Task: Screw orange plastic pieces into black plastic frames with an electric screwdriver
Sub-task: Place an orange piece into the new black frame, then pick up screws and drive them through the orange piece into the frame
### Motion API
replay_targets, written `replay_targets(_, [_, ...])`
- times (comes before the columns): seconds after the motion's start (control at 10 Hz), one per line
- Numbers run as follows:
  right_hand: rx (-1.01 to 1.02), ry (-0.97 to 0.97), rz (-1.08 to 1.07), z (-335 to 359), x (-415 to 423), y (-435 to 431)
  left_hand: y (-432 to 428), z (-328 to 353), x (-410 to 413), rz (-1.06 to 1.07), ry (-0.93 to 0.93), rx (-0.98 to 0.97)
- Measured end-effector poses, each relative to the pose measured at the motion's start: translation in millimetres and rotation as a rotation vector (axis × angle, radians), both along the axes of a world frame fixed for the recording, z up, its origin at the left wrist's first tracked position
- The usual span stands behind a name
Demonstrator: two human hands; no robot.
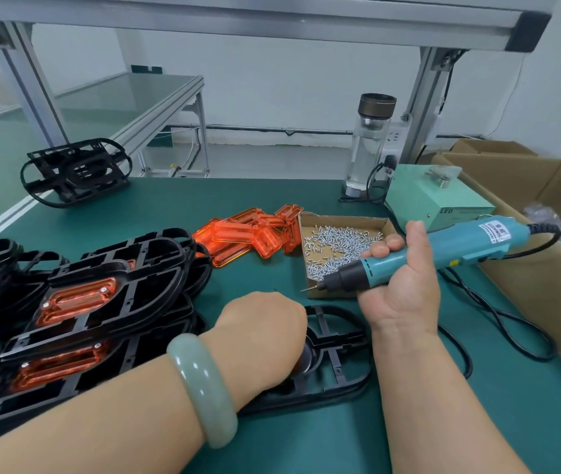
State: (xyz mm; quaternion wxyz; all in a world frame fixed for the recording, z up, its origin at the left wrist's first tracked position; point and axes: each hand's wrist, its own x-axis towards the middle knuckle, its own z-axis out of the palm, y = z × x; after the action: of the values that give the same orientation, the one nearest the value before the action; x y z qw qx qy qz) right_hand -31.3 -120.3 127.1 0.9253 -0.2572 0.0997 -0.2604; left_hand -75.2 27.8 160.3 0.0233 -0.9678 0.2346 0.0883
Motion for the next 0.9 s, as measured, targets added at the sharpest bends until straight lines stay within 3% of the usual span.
replay_targets(0.4, [-0.037, -0.003, -0.044, 2, -2, -2, -2, -3, 2, -0.015, 0.034, 0.094])
replay_targets(0.7, [-0.052, 0.037, -0.049, 4, -1, -3, -3, 24, 61, 0.068, -0.125, -0.292])
replay_targets(0.8, [-0.052, 0.030, -0.055, 4, -3, -3, -20, 19, 84, 0.060, -0.063, -0.352])
replay_targets(0.9, [-0.060, 0.028, -0.062, 4, -2, -4, -35, 6, 100, 0.038, -0.022, -0.283])
